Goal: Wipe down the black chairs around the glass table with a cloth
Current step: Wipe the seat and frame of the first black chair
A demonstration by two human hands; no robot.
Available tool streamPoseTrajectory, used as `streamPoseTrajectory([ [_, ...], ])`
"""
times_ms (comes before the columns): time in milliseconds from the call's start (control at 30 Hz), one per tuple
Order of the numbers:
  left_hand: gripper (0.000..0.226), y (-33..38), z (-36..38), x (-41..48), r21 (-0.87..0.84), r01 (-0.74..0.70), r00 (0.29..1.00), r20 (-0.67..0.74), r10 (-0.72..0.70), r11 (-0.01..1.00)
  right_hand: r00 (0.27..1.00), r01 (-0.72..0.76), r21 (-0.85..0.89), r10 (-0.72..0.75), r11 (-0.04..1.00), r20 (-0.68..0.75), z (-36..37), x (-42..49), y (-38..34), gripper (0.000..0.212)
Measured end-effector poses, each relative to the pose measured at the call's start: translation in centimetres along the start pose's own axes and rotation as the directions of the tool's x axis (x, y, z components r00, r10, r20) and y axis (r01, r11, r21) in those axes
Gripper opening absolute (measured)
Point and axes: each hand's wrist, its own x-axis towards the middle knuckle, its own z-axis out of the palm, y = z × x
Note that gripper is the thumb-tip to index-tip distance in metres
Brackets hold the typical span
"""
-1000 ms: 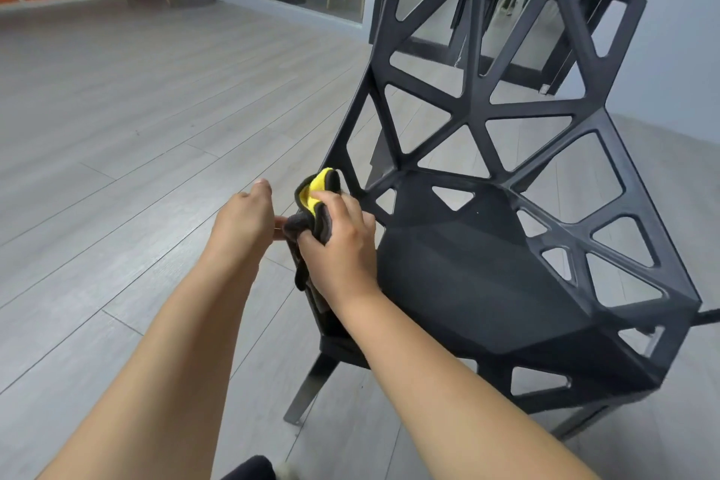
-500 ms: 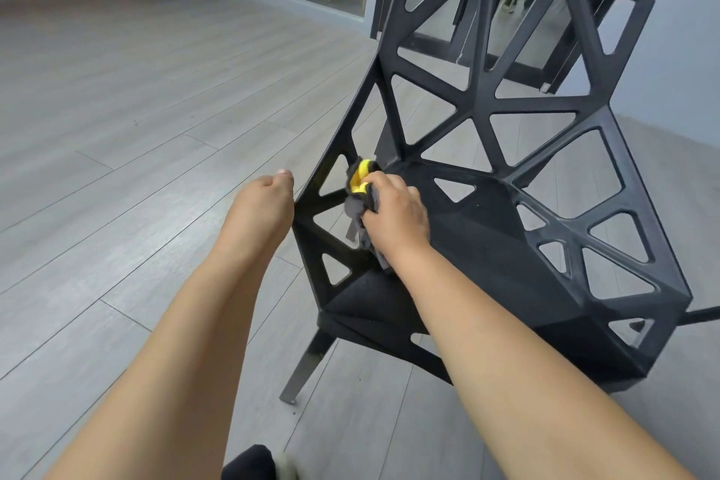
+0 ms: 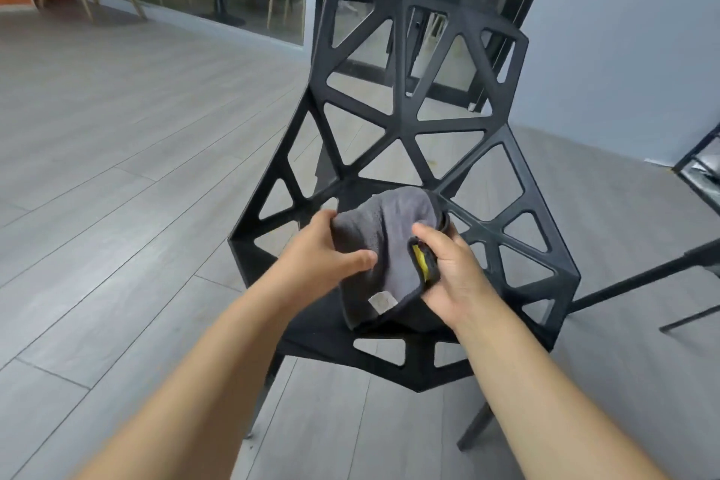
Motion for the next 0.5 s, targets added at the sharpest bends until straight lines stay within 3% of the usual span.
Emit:
streamPoseTrajectory([
  [33,0.073,0.1,0.2,0.0,-0.037,0.022,0.999,-0.032,-0.023,0.999,1.0,-0.018,0.039,0.018,0.999,0.003,-0.3,-0.5,-0.5,0.019],
  [100,0.046,0.3,0.1,0.0,-0.057,-0.002,0.996,-0.087,-0.003,0.998,0.999,-0.043,0.074,0.041,0.996,0.023,-1.1,-1.3,-1.6,0.016],
  [200,0.011,0.7,-0.5,0.1,-0.214,-0.054,0.994,-0.107,0.031,0.975,0.998,0.052,-0.024,-0.053,0.998,-0.038,-2.3,-1.4,-2.7,0.029],
  [267,0.01,1.2,-0.6,0.1,-0.351,-0.077,0.994,-0.104,0.043,0.933,0.978,0.107,-0.356,-0.164,0.928,-0.132,-3.2,-1.1,-3.1,0.04],
  [333,0.011,2.0,-0.2,0.0,-0.384,-0.1,0.988,-0.146,0.047,0.918,0.94,0.076,-0.741,-0.297,0.667,-0.17,-3.5,-1.1,-2.8,0.042],
  [367,0.011,2.4,0.2,-0.1,-0.373,-0.118,0.983,-0.175,0.055,0.92,0.925,0.096,-0.825,-0.355,0.557,-0.132,-3.4,-1.4,-2.4,0.04],
  [400,0.011,2.7,0.6,-0.2,-0.355,-0.146,0.976,-0.204,0.077,0.923,0.924,0.148,-0.846,-0.376,0.512,-0.067,-3.0,-1.7,-1.9,0.037],
  [500,0.008,3.7,2.1,0.0,-0.335,-0.197,0.968,-0.217,0.128,0.921,0.953,0.278,-0.759,-0.268,0.589,0.142,-0.6,-2.9,-0.4,0.038],
])
